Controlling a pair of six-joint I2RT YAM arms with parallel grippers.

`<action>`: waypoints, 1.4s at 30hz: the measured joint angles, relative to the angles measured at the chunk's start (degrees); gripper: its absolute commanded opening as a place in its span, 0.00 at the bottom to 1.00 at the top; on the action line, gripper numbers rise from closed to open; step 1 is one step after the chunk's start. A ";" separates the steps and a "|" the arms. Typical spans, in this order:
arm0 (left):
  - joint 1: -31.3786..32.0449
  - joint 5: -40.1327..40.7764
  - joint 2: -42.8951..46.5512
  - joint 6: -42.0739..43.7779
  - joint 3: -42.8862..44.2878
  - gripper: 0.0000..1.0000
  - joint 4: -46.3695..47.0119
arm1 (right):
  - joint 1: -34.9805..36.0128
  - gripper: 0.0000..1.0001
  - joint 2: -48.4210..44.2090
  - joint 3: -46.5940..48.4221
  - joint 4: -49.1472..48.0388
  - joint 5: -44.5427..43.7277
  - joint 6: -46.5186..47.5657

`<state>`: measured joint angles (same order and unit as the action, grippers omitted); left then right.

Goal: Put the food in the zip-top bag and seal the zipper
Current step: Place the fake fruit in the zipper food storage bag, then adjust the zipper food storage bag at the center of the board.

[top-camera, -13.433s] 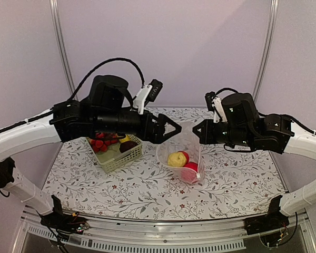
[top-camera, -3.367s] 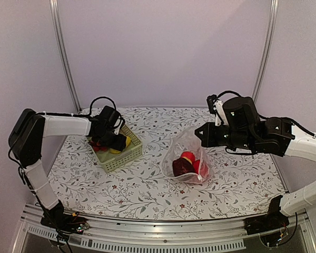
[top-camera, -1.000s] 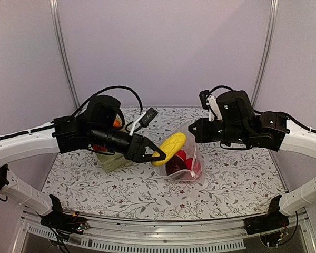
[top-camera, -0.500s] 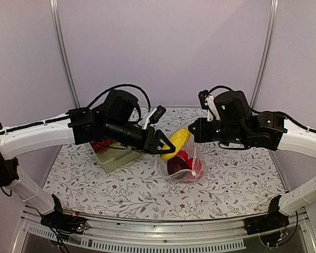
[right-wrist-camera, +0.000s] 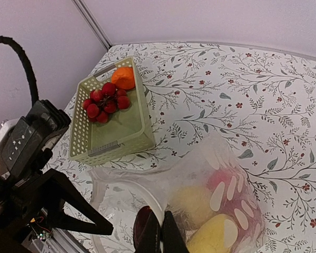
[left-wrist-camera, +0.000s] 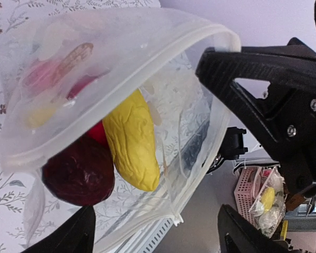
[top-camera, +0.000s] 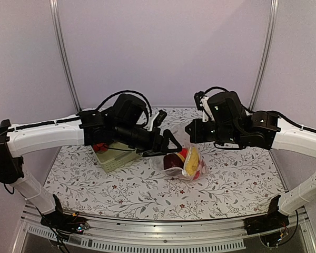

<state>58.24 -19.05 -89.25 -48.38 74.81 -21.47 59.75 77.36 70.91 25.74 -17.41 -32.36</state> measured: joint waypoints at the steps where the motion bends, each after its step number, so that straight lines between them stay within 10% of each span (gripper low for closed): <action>1: 0.02 0.00 0.04 0.28 0.04 0.86 0.13 | 0.00 0.00 0.00 0.00 0.00 -0.04 0.00; 21: -0.02 10.38 22.45 31.28 -7.72 0.85 -4.15 | -0.09 0.00 -4.28 3.26 3.91 12.46 7.50; 29: 0.02 7.04 25.38 41.27 -12.17 0.60 -2.69 | -4.57 0.00 -3.41 5.90 4.63 29.33 9.57; 42: 6.73 9.84 25.40 45.48 -20.22 0.51 3.37 | -7.30 0.00 4.04 6.16 4.83 42.38 8.90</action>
<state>64.97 -9.21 -63.86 -2.90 54.59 -18.11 52.45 81.41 77.08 30.57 24.97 -23.46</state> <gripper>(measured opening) 0.532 0.006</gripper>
